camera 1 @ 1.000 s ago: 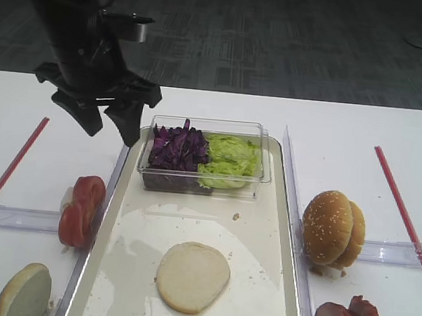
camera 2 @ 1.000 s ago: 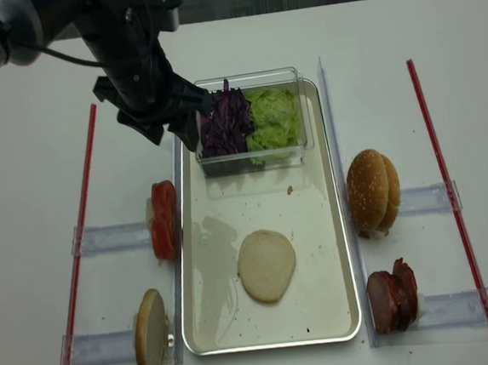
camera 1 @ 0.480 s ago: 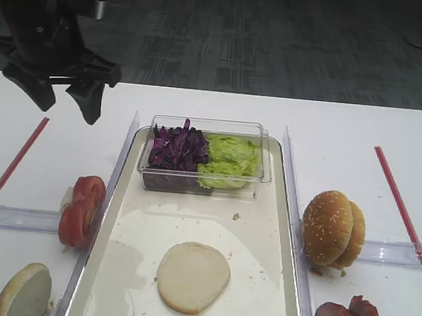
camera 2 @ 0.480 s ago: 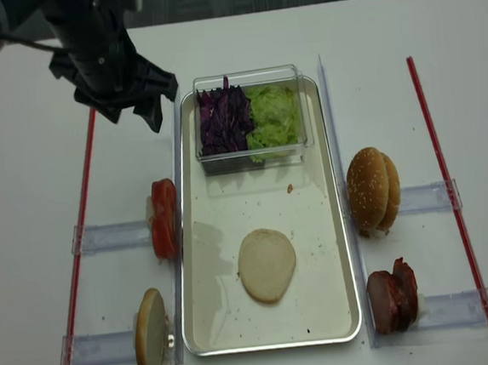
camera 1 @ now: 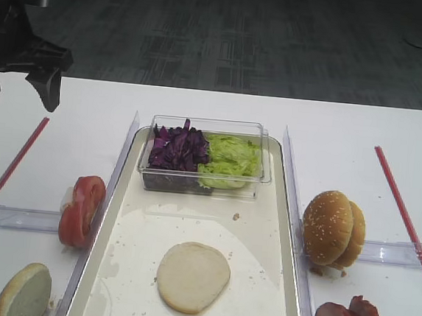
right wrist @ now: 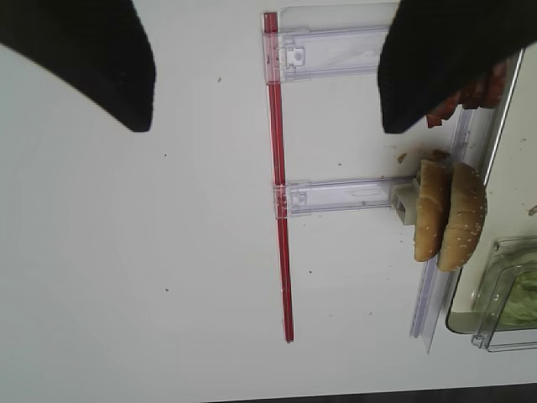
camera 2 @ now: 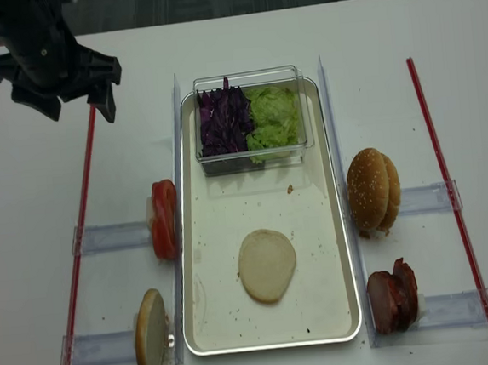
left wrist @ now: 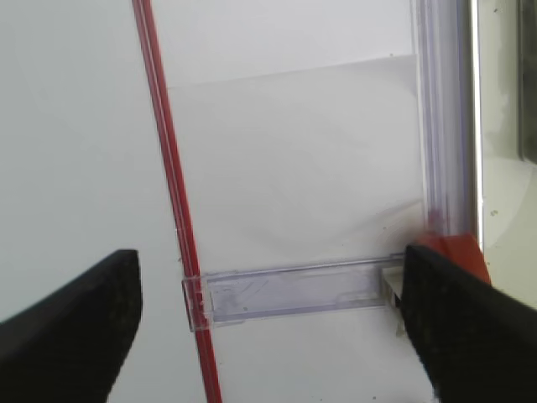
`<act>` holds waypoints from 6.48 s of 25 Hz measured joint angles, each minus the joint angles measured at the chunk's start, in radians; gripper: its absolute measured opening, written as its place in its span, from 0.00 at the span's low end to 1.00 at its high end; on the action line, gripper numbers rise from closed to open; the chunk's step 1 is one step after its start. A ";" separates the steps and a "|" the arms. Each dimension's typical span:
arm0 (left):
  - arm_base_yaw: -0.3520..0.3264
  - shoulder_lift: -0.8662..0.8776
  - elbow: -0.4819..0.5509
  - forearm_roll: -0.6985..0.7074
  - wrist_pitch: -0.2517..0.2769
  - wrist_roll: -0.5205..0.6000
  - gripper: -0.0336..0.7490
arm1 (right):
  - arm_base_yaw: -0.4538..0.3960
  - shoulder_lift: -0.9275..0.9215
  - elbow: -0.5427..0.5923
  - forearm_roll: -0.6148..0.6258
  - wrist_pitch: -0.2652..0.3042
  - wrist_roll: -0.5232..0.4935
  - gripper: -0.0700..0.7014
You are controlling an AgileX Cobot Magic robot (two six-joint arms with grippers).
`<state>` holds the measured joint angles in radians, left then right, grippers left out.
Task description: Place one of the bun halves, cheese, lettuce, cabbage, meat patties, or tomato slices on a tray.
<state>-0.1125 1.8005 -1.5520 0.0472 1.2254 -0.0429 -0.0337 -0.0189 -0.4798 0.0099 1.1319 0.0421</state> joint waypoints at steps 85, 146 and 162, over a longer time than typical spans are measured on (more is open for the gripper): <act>0.005 -1.522 1.018 -0.120 0.046 0.143 0.81 | 0.000 0.000 0.000 0.000 0.000 0.005 0.83; 0.044 -1.816 1.069 -0.110 -0.047 0.122 0.81 | 0.000 0.000 0.000 0.000 0.000 -0.006 0.83; 0.044 -1.816 1.069 -0.110 -0.047 0.122 0.81 | 0.000 0.000 0.000 0.000 0.000 -0.006 0.83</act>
<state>-0.0681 -0.0151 -0.4827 -0.0623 1.1788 0.0786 -0.0337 -0.0189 -0.4798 0.0099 1.1319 0.0365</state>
